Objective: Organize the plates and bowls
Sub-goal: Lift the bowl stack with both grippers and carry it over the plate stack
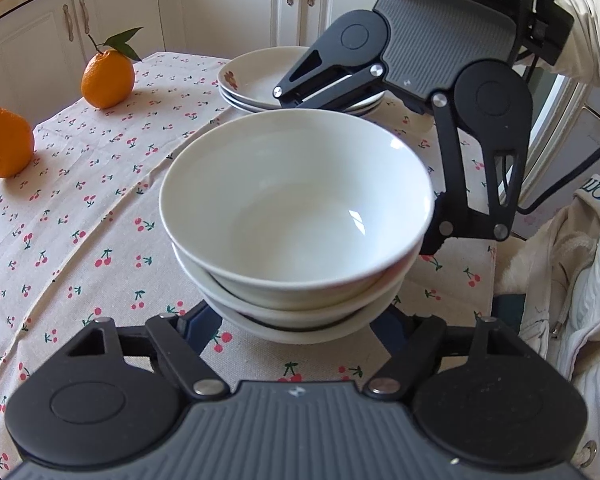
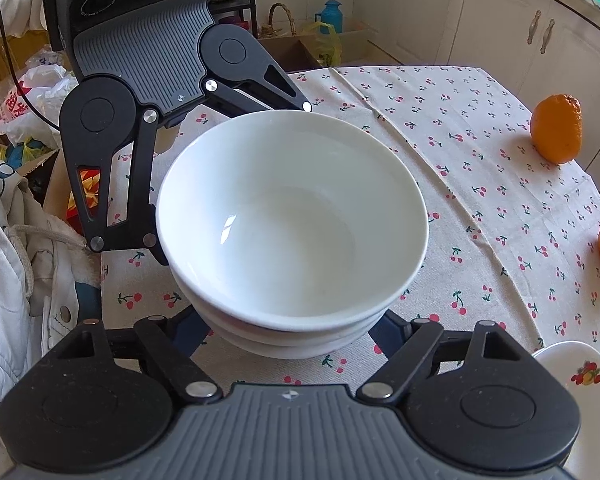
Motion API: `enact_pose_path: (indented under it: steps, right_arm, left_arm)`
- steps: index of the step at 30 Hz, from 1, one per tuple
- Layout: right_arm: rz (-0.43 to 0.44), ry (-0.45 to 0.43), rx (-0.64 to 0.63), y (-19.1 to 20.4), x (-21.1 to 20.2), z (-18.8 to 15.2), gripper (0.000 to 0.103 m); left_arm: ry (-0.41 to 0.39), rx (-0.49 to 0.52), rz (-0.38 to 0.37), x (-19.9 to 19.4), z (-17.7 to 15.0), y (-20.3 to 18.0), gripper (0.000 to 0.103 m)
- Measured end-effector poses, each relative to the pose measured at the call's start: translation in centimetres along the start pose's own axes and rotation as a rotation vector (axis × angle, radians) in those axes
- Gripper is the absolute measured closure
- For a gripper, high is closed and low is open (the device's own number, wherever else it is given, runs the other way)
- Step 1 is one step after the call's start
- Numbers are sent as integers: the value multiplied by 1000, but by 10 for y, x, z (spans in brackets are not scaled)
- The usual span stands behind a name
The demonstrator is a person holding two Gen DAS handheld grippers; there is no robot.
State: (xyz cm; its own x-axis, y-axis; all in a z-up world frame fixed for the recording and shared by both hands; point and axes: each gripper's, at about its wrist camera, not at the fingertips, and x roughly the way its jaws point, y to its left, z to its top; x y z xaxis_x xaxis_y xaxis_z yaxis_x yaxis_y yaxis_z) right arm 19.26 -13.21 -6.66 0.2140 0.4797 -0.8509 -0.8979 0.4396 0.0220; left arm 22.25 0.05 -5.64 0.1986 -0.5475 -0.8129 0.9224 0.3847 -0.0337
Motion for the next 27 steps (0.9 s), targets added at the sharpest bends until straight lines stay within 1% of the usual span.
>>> enact_pose_path:
  steps: [7, 14, 20, 27]
  right_arm:
    - [6, 0, 4, 2, -3, -2, 16]
    - [1, -25, 3, 5, -24, -11, 16]
    - [-23, -52, 2, -1, -50, -24, 16]
    - [-79, -75, 10, -20, -84, -40, 16]
  left_arm:
    - [6, -7, 9, -2, 3, -6, 24]
    - [-4, -6, 27, -7, 17, -18, 24]
    - [-24, 4, 38, -7, 42, -28, 24]
    - [-62, 47, 43, 2, 83, -32, 24]
